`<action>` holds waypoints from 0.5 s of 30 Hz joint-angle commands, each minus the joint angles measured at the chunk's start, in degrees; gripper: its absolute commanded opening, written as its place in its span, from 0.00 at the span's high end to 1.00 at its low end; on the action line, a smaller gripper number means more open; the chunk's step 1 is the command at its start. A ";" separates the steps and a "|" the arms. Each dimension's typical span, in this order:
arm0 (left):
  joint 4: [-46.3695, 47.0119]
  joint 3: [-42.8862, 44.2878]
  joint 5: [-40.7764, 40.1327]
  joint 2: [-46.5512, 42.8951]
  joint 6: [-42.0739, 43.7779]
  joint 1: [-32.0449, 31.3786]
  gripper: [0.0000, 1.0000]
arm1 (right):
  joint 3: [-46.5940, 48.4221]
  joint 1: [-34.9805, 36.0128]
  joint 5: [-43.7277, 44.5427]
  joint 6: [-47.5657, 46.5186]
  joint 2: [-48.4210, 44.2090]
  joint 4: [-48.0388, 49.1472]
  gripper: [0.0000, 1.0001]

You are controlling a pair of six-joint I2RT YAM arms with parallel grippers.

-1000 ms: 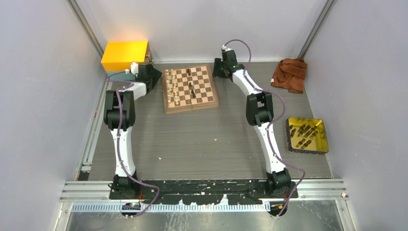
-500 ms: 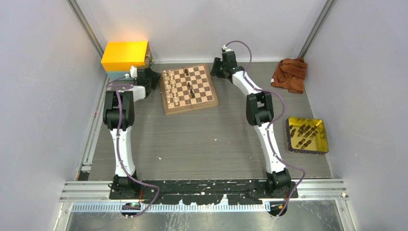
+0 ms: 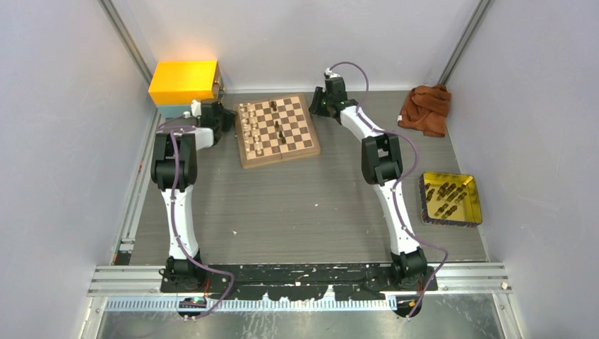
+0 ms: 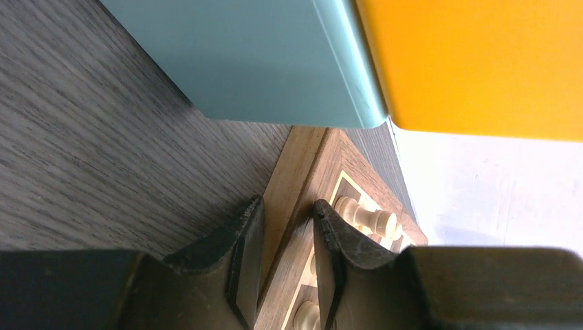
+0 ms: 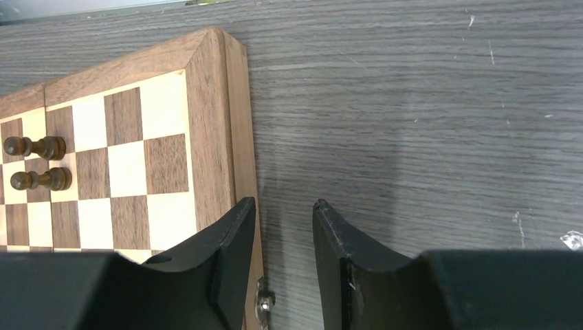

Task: Set up the chess pieces on the board
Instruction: Move the chessboard to the center of the board.

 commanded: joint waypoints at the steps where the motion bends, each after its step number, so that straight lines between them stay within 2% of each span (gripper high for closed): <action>1: -3.84 -1.96 0.97 1.65 0.66 0.11 0.68 | -2.72 1.60 -2.77 0.66 -4.92 -0.72 0.58; 15: -5.06 -2.25 0.82 0.61 1.12 0.07 0.68 | -10.77 1.78 -2.63 0.80 -11.28 4.36 0.54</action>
